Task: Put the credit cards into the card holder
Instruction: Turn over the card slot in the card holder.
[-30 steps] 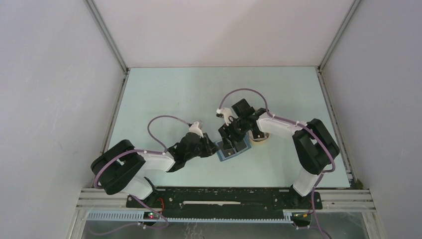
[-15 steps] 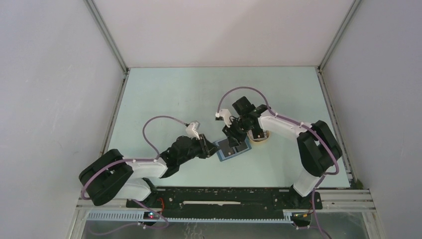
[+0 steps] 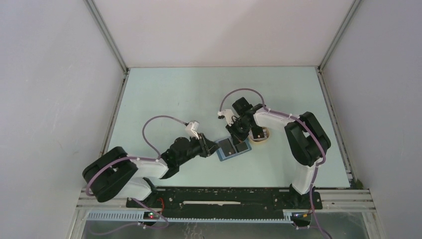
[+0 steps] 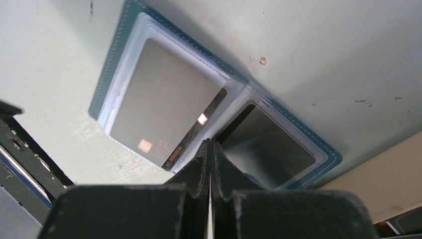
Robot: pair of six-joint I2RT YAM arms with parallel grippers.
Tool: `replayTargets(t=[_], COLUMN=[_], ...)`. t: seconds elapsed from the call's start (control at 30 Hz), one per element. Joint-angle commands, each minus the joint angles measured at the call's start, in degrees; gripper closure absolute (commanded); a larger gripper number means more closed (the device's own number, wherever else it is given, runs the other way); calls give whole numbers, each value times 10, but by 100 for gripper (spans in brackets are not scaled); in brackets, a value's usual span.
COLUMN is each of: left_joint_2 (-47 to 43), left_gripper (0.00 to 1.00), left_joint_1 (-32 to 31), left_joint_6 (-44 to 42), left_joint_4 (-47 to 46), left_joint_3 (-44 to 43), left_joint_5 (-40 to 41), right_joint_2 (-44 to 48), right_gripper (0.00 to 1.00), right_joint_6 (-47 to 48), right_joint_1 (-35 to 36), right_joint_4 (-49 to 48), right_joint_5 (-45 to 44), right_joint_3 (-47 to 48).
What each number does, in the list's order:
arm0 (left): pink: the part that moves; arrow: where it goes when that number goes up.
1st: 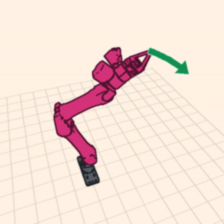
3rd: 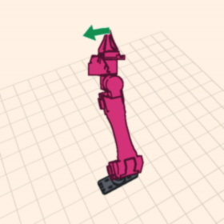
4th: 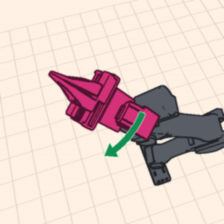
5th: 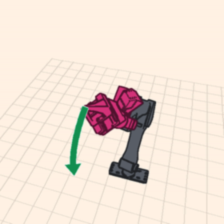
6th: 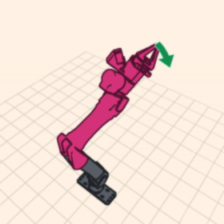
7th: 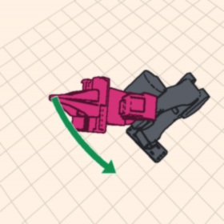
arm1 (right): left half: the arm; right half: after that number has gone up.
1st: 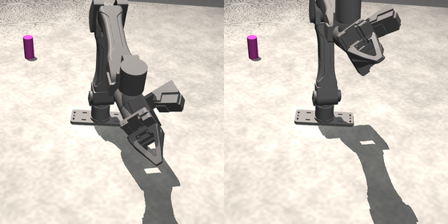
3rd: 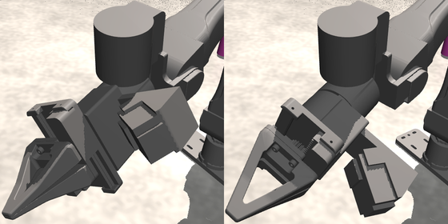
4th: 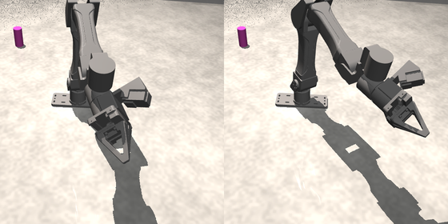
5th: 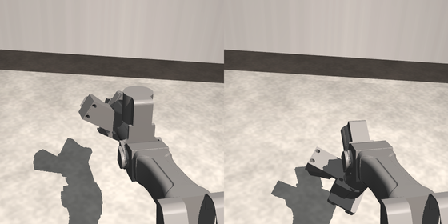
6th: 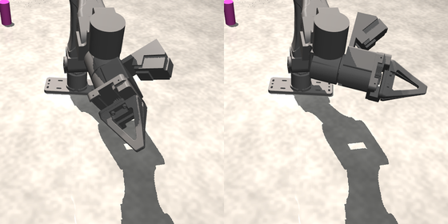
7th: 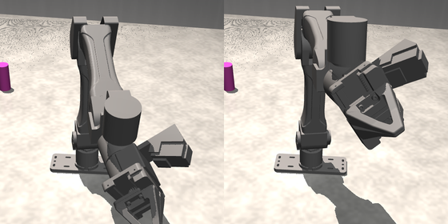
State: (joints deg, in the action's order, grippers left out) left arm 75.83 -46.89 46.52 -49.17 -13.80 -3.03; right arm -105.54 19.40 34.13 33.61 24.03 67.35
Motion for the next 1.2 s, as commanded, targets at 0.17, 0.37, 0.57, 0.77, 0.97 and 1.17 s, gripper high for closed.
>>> replayTargets(t=[0.17, 0.37, 0.57, 0.77, 0.97, 1.17], left_joint_2=[80, 86, 77, 89, 88, 66], left_gripper=[75, 73, 69, 68, 68, 67], left_joint_1=[-1, -1, -5, -12, -14, -16], left_joint_6=[43, 60, 72, 83, 85, 89], left_joint_4=[-53, -25, 34, 45, 44, 44], left_joint_3=[1, -5, -19, -27, -33, -16], left_joint_5=[15, 26, 44, 53, 55, 67], right_joint_2=[-27, -21, -30, -41, -56, -69], right_gripper=[100, 100, 100, 100, 100, 100], right_joint_6=[-21, -21, -22, -22, -26, -35], right_joint_1=[7, 3, -5, -5, -6, -2], right_joint_4=[8, 12, 19, 29, 37, 42], right_joint_5=[8, 41, 55, 73, 97, 121], right_joint_3=[35, 38, 42, 48, 52, 55])
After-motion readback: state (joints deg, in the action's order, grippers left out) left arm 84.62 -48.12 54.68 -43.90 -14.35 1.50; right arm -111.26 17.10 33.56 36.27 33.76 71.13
